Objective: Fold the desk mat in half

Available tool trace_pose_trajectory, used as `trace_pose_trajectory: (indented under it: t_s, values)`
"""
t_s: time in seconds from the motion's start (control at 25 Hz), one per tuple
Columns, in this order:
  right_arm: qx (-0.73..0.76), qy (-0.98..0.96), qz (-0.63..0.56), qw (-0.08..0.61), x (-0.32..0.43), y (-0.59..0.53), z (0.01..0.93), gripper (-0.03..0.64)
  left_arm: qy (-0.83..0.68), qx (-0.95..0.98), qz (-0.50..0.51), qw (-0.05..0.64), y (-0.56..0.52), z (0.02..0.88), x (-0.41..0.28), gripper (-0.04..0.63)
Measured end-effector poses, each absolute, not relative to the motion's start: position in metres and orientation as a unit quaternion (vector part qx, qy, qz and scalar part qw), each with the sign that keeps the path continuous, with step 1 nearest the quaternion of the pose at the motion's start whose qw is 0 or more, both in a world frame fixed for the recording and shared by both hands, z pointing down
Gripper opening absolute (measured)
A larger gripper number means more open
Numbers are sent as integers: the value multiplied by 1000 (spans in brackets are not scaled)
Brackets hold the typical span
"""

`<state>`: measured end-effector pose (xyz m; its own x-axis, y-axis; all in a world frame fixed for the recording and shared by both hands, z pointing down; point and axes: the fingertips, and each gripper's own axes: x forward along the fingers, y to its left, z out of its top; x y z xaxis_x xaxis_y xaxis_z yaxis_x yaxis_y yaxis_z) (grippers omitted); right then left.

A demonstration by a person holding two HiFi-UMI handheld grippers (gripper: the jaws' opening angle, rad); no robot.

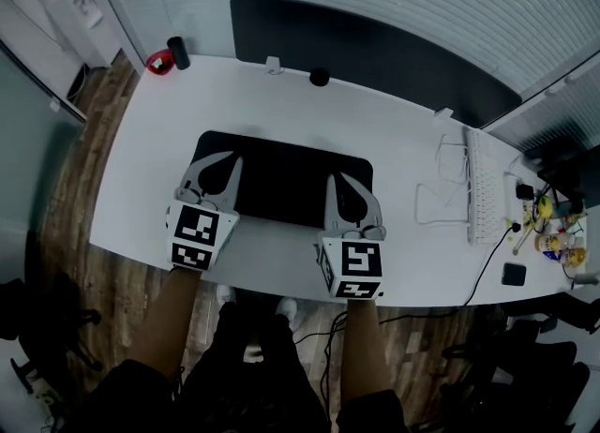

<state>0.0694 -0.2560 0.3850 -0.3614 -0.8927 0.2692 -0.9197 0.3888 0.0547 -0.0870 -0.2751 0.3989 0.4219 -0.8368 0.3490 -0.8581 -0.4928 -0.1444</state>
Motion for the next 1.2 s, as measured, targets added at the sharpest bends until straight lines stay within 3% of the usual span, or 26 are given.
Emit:
trace_pose_trajectory:
  t_s: [0.68,1.2]
  values:
    - [576,-810,67,91,85,-187,354,6,-513,843,161,14,-198,359,-69,0]
    - [571,-813,56,100,78,-141,341,6,-534,834,134,15,-154,339,-79,0]
